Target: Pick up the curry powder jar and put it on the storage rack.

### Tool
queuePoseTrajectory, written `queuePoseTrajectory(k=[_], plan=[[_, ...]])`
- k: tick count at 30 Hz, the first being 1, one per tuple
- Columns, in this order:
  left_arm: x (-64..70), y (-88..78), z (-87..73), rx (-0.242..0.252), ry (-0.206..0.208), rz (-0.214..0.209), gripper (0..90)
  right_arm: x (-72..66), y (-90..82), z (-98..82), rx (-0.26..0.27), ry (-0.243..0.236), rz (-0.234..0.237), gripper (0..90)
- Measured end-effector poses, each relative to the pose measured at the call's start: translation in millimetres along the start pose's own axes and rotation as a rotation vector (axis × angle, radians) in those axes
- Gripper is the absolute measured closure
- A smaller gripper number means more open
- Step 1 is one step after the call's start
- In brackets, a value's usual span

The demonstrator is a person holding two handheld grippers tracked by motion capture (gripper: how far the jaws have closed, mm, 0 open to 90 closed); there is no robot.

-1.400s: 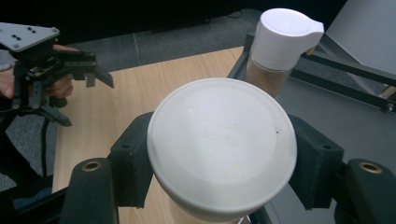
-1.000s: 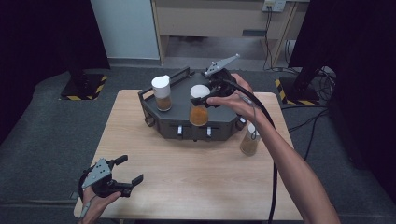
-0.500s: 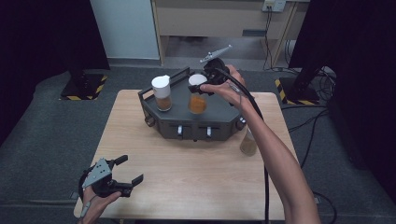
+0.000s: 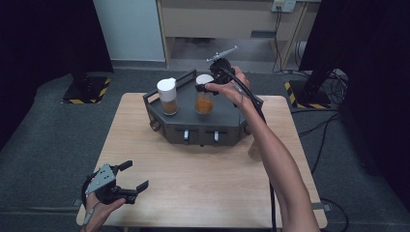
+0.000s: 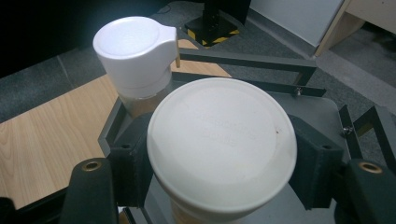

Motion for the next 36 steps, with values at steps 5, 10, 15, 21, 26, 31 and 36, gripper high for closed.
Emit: queuePoseTrajectory(k=[5,10,15,21,26,31,36], plan=[[-0.2,0.0,0.0,-0.001,0.001,0.001,1.6,1.8,10.1,-1.3,-0.015,0.009,-0.007,34.2],[-0.9,0.3,-0.1,-0.003,0.000,0.001,1.6,3.9,17.6,-2.5,-0.024,0.020,-0.006,34.2],[-1.2,0.7,0.2,-0.008,0.000,-0.001,1.6,5.3,24.2,-3.2,-0.027,0.023,0.001,34.2],[-1.4,0.5,0.0,-0.006,-0.001,-0.001,1.6,6.0,29.2,-5.2,-0.026,0.032,0.005,34.2],[-1.3,1.3,0.3,-0.009,0.002,-0.004,1.6,6.1,29.7,-5.7,-0.025,0.028,0.009,33.7],[-1.0,1.2,0.3,-0.008,0.002,-0.002,1.6,4.8,29.2,-10.8,0.016,0.048,0.011,13.7],[-0.8,1.4,0.3,-0.008,0.004,-0.003,1.6,1.4,17.1,-16.2,0.086,0.064,-0.027,6.6]])
Point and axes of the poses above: each handheld gripper's, and its own axes: y roughly forward along the jaws, z roughly out of its top, x roughly to its right, the point moved 1 cm from there along y, roughly forward along the jaws, and after that the axes turned 3 degrees about y, right-handed, at the moved point
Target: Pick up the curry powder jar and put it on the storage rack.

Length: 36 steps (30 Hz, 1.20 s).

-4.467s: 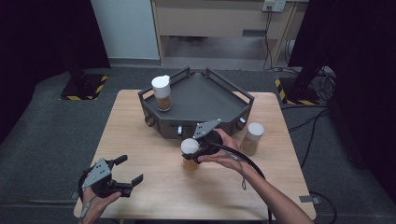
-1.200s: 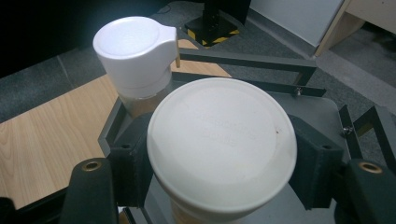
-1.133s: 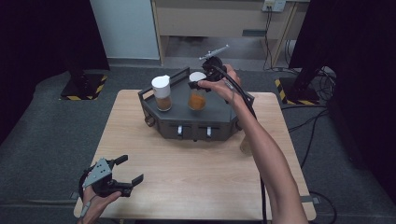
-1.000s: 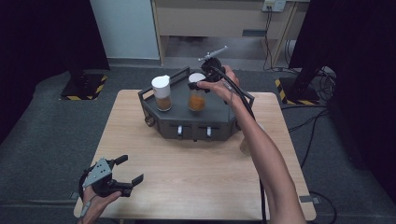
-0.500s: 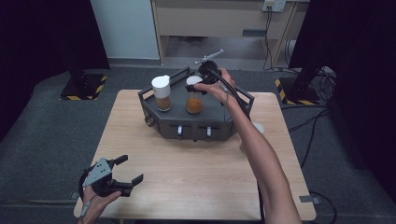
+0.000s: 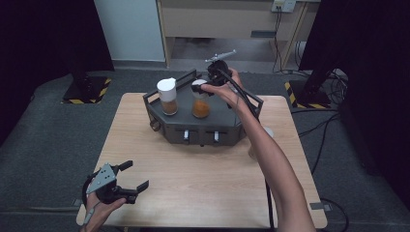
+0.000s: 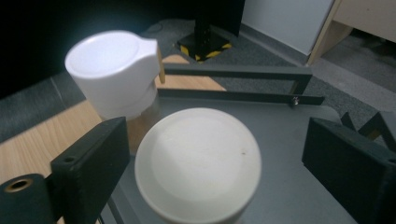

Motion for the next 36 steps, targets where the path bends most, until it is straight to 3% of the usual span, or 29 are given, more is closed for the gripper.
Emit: queuePoseTrajectory(k=[6,15,18,27,36], plan=[[-0.1,0.4,0.2,-0.003,-0.001,-0.001,1.6,2.3,-29.2,-2.7,0.047,0.008,0.021,5.6],[0.4,0.2,0.3,-0.003,0.000,0.000,1.6,-1.5,-79.7,-12.0,0.105,-0.034,0.033,5.1],[0.5,0.1,0.2,-0.002,-0.001,0.000,1.6,-2.0,-94.9,-18.5,0.131,-0.046,0.059,5.2],[0.7,0.4,0.4,-0.005,-0.002,-0.001,1.6,-13.2,-137.5,-52.5,0.170,-0.121,0.103,5.4],[1.0,-0.1,-0.1,-0.001,-0.004,0.002,1.6,-17.3,-163.4,-89.9,0.205,-0.188,0.155,5.2]])
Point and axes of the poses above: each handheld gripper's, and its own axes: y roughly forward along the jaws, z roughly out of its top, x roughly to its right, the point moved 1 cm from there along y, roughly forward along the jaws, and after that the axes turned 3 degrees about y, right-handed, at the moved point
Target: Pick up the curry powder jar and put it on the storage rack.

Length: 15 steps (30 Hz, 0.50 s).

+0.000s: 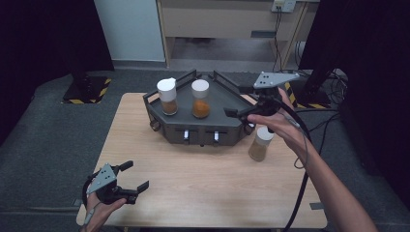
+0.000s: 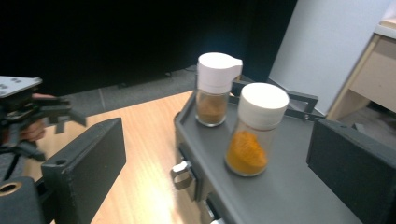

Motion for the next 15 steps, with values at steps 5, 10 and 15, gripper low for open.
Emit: queuePoseTrajectory(k=[5,10,15], plan=[[0.3,-0.1,0.0,0.000,0.000,0.001,1.6,-12.6,-17.0,-17.8,0.001,-0.028,-0.010,5.2],[1.0,-0.5,-0.1,0.000,0.000,0.002,1.6,-21.0,-35.3,-46.0,0.018,-0.023,-0.018,5.4],[1.0,0.3,0.2,-0.003,0.000,0.002,1.6,-26.3,-50.5,-67.5,0.017,-0.013,-0.028,5.3]])
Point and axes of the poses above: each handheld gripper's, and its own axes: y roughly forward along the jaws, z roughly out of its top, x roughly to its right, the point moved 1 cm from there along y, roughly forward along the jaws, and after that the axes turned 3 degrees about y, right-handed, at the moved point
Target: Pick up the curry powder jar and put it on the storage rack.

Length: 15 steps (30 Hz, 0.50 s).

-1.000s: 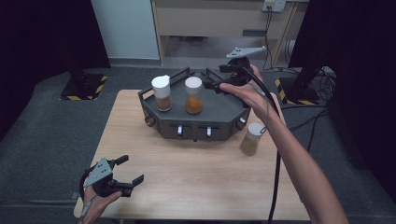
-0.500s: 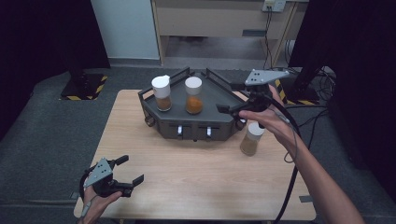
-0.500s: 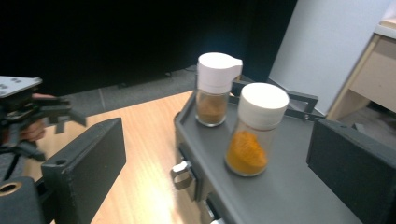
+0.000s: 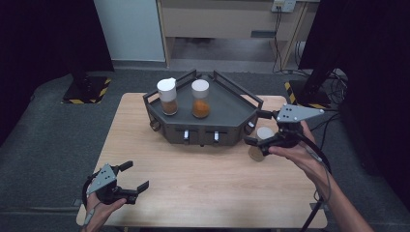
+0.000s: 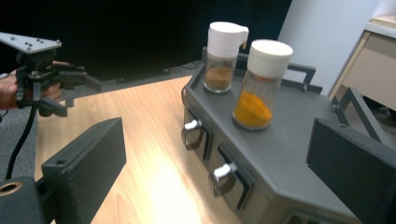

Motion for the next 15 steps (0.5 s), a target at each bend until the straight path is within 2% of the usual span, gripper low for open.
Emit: queuePoseTrajectory(k=[9,15], plan=[[0.7,0.0,0.0,-0.002,-0.001,0.001,1.6,-9.1,-23.1,-33.0,0.019,0.032,-0.026,5.3],[0.7,0.4,-0.1,-0.004,-0.003,0.001,1.6,-16.1,-33.4,-53.3,0.011,0.051,-0.063,5.3]])
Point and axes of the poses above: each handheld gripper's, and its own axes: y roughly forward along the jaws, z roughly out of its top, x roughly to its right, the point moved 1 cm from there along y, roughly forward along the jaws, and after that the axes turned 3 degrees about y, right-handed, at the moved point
